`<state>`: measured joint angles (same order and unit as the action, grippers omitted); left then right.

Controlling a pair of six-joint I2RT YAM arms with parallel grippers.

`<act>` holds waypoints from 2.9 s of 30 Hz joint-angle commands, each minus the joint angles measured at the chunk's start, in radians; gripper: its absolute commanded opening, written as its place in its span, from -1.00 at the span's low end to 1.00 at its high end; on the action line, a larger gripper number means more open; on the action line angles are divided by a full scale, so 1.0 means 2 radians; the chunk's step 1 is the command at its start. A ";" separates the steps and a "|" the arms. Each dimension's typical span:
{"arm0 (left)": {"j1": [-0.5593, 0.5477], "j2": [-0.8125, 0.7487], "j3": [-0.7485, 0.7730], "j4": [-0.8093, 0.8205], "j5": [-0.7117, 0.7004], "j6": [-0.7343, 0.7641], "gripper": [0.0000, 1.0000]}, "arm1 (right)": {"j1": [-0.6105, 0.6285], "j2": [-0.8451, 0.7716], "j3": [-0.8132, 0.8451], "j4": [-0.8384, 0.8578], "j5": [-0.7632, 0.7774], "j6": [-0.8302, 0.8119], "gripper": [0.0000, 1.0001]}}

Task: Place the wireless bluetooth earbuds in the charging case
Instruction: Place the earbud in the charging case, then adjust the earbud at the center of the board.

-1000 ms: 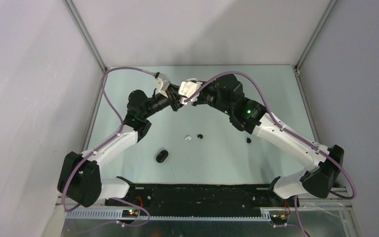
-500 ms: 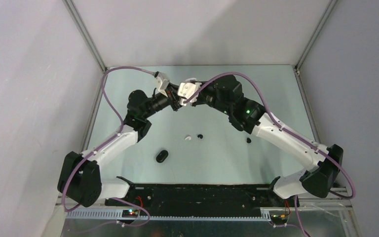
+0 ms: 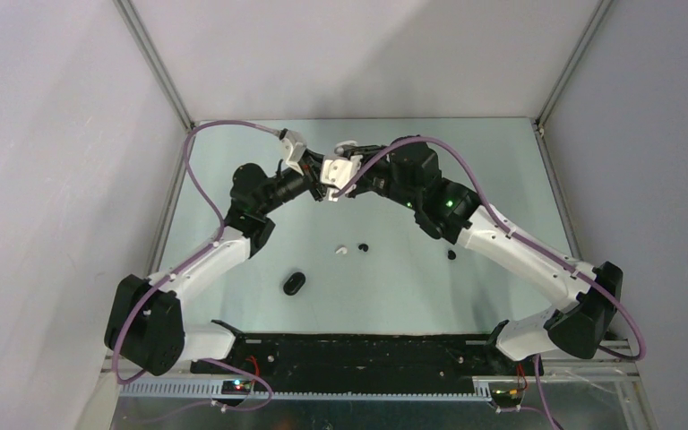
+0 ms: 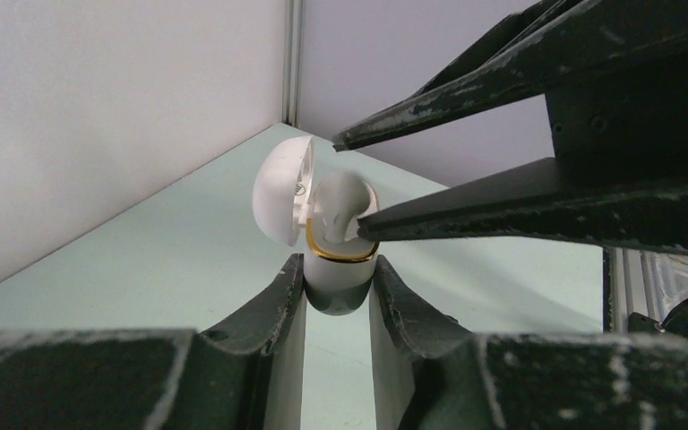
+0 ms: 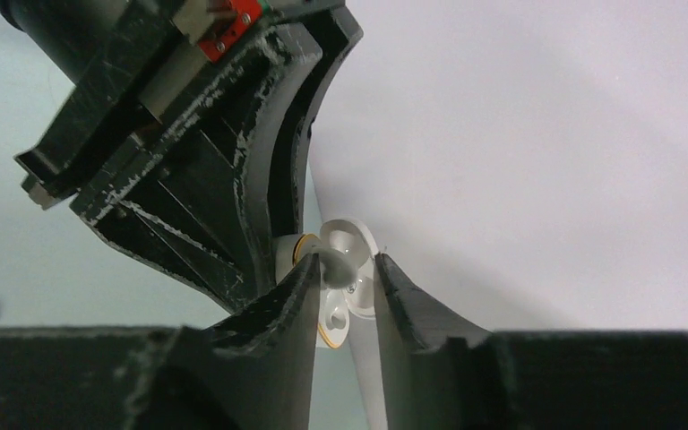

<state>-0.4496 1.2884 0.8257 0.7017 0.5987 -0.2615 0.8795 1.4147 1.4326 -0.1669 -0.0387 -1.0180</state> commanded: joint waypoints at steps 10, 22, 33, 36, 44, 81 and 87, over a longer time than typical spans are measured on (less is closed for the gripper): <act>-0.001 -0.006 0.005 0.028 -0.001 0.014 -1.00 | -0.020 -0.012 0.070 -0.125 -0.080 0.020 0.00; 0.036 -0.022 0.000 -0.014 -0.001 0.012 -1.00 | -0.075 -0.073 0.073 -0.171 -0.156 0.164 0.15; 0.107 -0.109 -0.021 -0.139 0.020 0.024 -1.00 | -0.144 -0.018 -0.020 -0.175 -0.268 0.237 -0.16; 0.117 -0.150 -0.029 -0.178 -0.017 0.047 -1.00 | -0.141 0.043 -0.020 -0.183 -0.272 0.256 -0.25; 0.135 -0.217 -0.056 -0.256 -0.125 0.061 -1.00 | -0.096 0.128 -0.032 -0.139 -0.200 0.448 -0.27; 0.180 -0.282 -0.057 -0.331 -0.108 0.074 -1.00 | -0.055 0.287 -0.021 -0.165 -0.274 -0.232 -0.10; 0.182 -0.280 -0.057 -0.331 -0.107 0.072 -1.00 | -0.060 0.307 0.008 -0.216 -0.274 -0.261 -0.24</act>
<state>-0.0975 0.7406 0.7006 0.0311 0.3717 -0.1375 0.7681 1.9938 1.3842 -0.5224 -0.5835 -1.4807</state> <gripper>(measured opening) 0.298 0.392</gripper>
